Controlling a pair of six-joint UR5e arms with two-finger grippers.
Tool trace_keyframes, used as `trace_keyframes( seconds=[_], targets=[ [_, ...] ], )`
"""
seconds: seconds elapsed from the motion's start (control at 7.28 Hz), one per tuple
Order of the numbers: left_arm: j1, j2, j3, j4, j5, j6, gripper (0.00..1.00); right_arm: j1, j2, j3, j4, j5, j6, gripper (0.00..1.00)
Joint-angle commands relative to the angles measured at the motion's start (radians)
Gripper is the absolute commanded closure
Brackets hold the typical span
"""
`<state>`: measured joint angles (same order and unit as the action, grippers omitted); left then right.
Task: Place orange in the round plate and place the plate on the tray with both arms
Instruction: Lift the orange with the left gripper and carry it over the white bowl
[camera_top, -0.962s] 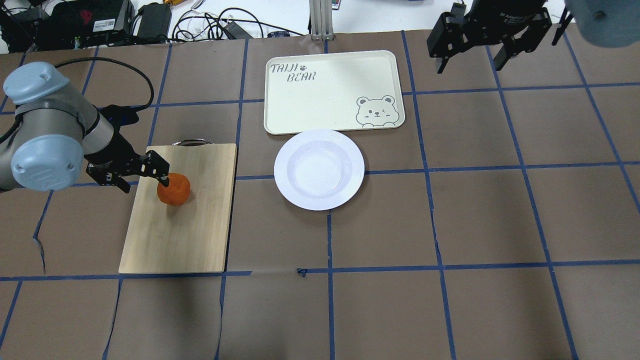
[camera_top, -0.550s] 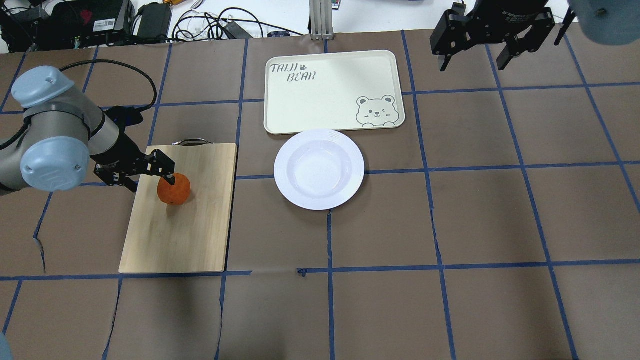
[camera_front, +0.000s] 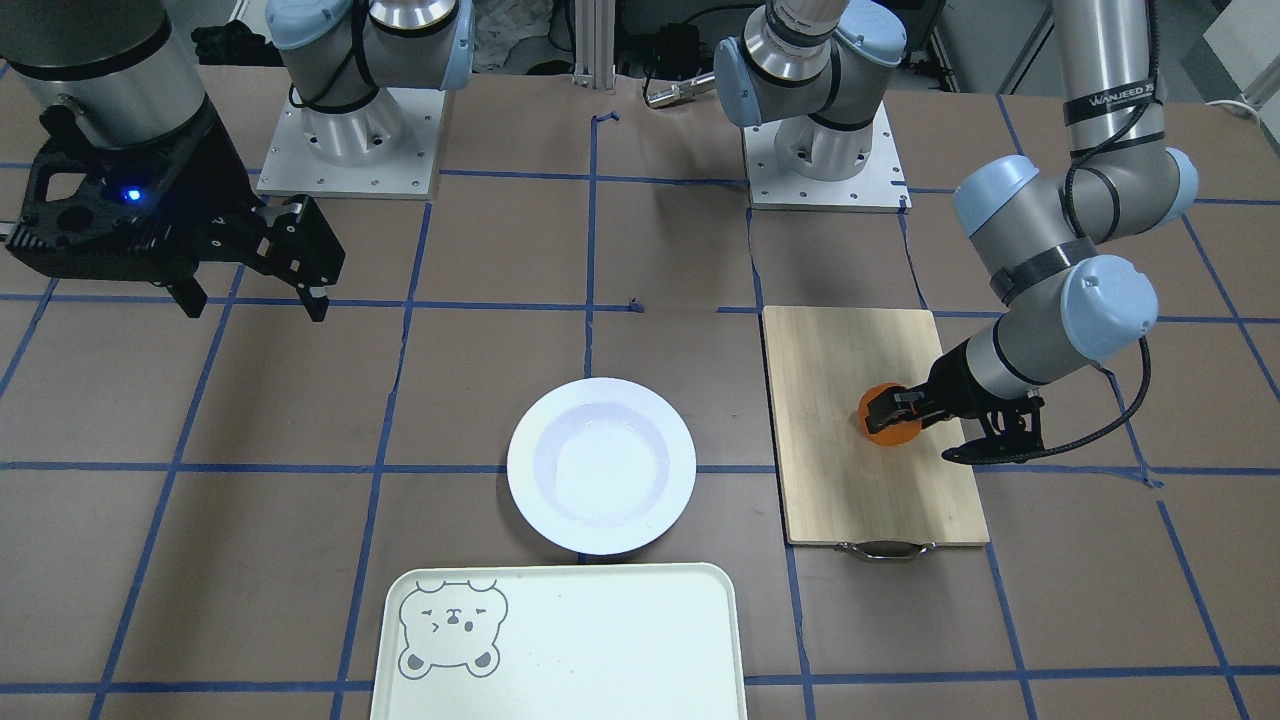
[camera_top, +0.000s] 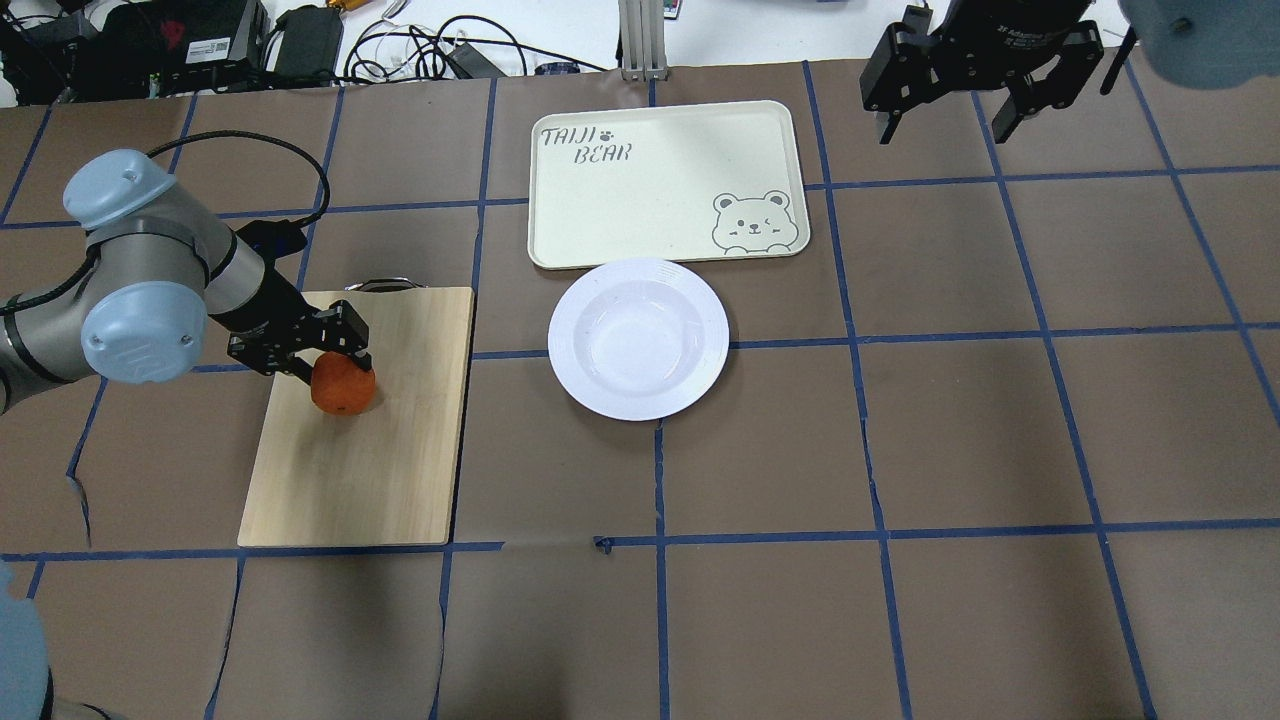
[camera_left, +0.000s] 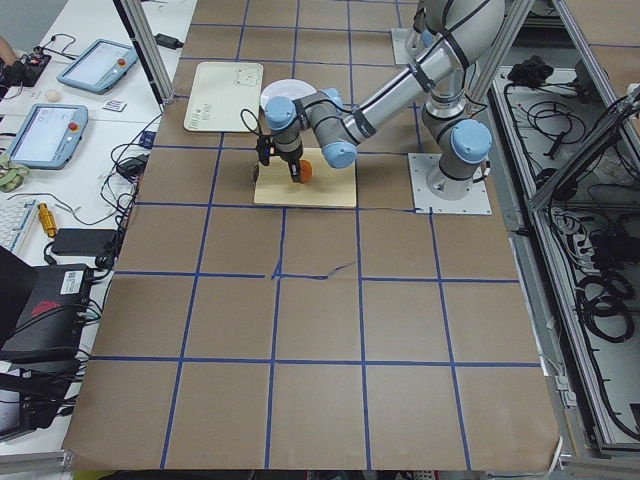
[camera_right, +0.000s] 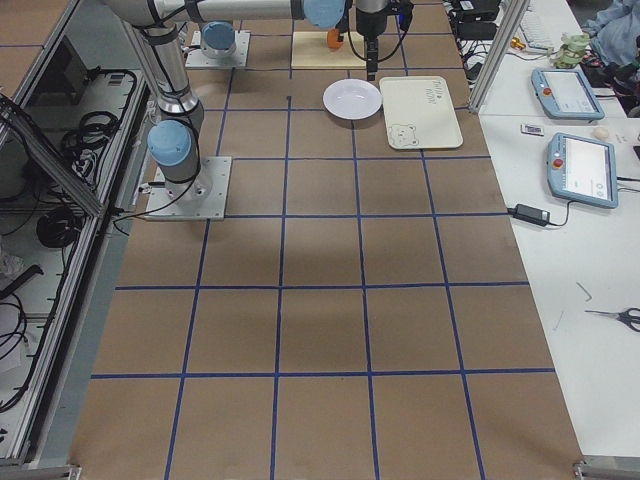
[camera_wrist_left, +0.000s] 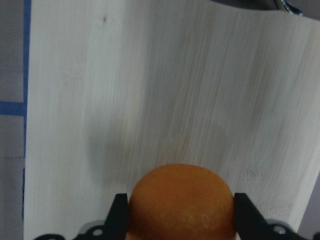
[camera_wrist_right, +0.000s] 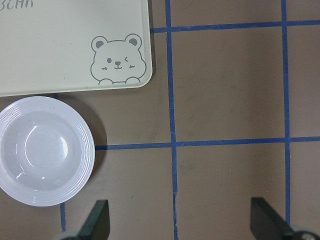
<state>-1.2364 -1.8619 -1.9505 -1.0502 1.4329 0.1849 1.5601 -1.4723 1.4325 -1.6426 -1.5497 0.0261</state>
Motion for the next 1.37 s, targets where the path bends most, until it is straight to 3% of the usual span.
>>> trace_keyframes(
  seconds=[0.0, 0.14, 0.41, 0.82, 1.24],
  targets=[
    [-0.011, 0.024, 0.043, 0.013, -0.002, -0.005, 1.0, 0.0, 0.001, 0.0, 0.0, 0.003, 0.0, 0.0],
    [-0.041, 0.029, 0.127, -0.025, -0.002, -0.066, 1.0, 0.0, 0.001, -0.001, 0.0, 0.003, 0.0, 0.0],
    [-0.234, -0.002, 0.27, -0.09, -0.018, -0.323, 1.0, 0.0, 0.001, 0.0, 0.0, 0.002, 0.0, 0.0],
    [-0.392, -0.063, 0.272, 0.06, -0.205, -0.563, 1.0, -0.002, 0.001, 0.003, 0.0, -0.003, 0.0, 0.0],
    [-0.555, -0.163, 0.269, 0.134, -0.209, -0.718, 0.99, -0.002, 0.003, 0.005, 0.0, -0.003, -0.002, 0.0]
  ],
)
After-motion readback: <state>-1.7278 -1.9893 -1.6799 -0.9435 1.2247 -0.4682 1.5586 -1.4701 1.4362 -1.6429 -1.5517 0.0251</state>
